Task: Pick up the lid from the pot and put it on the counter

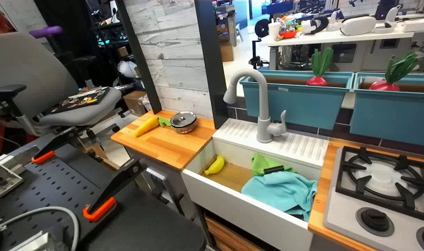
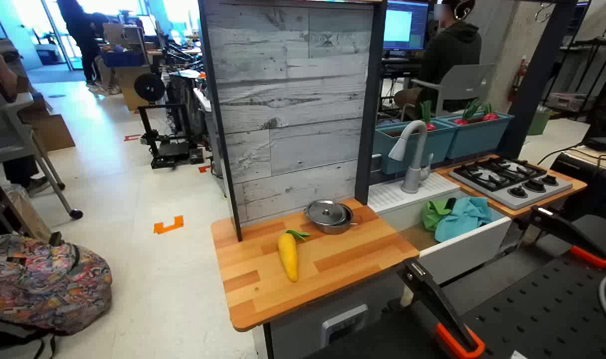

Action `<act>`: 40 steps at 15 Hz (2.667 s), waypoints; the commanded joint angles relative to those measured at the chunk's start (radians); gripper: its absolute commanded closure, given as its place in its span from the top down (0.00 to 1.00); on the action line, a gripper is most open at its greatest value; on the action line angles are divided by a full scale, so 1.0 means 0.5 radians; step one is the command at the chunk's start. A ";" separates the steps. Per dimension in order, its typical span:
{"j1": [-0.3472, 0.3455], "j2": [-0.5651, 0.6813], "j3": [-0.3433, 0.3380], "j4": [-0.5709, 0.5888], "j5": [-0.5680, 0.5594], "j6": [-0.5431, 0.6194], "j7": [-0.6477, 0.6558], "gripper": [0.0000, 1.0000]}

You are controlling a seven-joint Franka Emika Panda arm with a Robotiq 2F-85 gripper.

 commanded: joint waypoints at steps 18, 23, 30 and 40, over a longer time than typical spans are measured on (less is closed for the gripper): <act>0.120 0.175 0.066 0.018 -0.037 0.172 0.090 1.00; 0.212 0.428 0.123 0.014 -0.006 0.498 0.183 1.00; 0.346 1.100 0.116 0.110 0.135 1.259 0.110 1.00; 0.538 2.002 0.190 0.636 0.313 1.461 -0.093 1.00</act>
